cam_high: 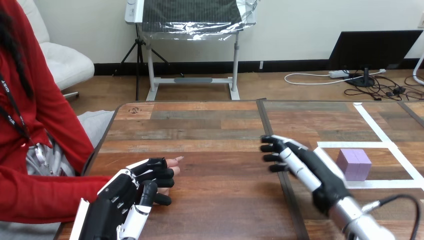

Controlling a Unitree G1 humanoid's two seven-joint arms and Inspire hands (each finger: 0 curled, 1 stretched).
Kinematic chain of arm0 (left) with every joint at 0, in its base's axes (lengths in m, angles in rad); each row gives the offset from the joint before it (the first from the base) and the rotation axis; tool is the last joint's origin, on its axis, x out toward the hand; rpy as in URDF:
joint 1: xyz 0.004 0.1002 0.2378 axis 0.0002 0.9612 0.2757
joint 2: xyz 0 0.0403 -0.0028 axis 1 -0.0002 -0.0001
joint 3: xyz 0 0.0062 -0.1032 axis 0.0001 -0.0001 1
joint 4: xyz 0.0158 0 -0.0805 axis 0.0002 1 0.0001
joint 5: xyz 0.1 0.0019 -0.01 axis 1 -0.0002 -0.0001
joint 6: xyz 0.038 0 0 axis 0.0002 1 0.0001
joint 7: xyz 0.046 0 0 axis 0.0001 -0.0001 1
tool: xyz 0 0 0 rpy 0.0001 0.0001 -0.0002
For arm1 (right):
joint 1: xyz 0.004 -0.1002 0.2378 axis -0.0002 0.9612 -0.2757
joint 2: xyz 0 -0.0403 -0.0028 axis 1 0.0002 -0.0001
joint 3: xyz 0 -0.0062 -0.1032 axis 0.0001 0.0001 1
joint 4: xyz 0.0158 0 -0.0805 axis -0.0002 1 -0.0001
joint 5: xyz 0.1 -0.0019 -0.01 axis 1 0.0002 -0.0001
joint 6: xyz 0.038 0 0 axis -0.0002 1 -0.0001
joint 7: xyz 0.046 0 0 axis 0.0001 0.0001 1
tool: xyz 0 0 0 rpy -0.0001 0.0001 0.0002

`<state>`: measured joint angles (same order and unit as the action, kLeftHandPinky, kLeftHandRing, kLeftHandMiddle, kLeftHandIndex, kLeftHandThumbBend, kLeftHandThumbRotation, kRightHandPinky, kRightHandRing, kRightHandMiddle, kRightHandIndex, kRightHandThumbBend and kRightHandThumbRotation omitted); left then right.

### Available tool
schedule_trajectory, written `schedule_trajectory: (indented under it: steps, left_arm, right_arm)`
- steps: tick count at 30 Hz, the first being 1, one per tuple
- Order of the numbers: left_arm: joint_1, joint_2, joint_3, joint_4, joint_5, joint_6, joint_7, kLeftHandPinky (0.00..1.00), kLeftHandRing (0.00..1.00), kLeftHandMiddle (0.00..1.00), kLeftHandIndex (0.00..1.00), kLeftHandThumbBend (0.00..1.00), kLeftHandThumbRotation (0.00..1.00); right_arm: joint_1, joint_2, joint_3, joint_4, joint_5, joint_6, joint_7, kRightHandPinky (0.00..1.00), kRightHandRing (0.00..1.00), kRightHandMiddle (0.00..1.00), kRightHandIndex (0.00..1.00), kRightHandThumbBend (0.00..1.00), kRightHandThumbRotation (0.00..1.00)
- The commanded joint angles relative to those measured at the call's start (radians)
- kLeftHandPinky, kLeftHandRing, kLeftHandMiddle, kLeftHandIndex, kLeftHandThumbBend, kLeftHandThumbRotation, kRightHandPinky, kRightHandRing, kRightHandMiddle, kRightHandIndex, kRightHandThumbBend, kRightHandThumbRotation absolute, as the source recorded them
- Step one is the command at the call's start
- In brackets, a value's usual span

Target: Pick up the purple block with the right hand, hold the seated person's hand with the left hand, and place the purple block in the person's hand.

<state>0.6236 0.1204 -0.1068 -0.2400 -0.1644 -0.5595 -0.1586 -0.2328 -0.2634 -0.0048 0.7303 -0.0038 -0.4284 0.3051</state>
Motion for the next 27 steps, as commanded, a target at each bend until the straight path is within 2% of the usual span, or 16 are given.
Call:
schedule_trajectory:
  steps: [1,8,17,22,27]
  left_arm:
    - [-0.109,-0.028,0.009,-0.011,0.01,-0.019,0.002,0.56,0.67,0.68,0.69,0.39,0.63]
    - [-0.106,-0.028,0.008,-0.01,0.001,-0.023,-0.003,0.56,0.67,0.68,0.69,0.37,0.63]
    - [-0.107,-0.027,0.007,-0.008,-0.006,-0.025,-0.007,0.56,0.67,0.68,0.69,0.35,0.63]
    - [-0.11,-0.025,0.009,-0.007,-0.004,-0.024,-0.008,0.56,0.67,0.68,0.69,0.35,0.62]
    - [-0.111,-0.023,0.009,-0.008,-0.003,-0.02,-0.009,0.56,0.66,0.68,0.69,0.35,0.62]
  right_arm:
    - [-0.308,-0.079,-0.028,0.185,-0.06,-0.093,-0.096,0.74,0.8,0.82,0.83,0.65,0.89]
    - [-0.383,-0.109,-0.027,0.276,-0.076,-0.092,-0.113,0.75,0.81,0.83,0.84,0.61,0.88]
    - [-0.456,-0.148,-0.014,0.344,-0.116,-0.063,-0.161,0.74,0.82,0.84,0.85,0.59,0.87]
    - [-0.498,-0.168,-0.008,0.378,-0.135,-0.025,-0.183,0.77,0.83,0.84,0.85,0.6,0.86]
    - [-0.536,-0.19,0.002,0.421,-0.166,-0.036,-0.22,0.78,0.83,0.84,0.85,0.58,0.84]
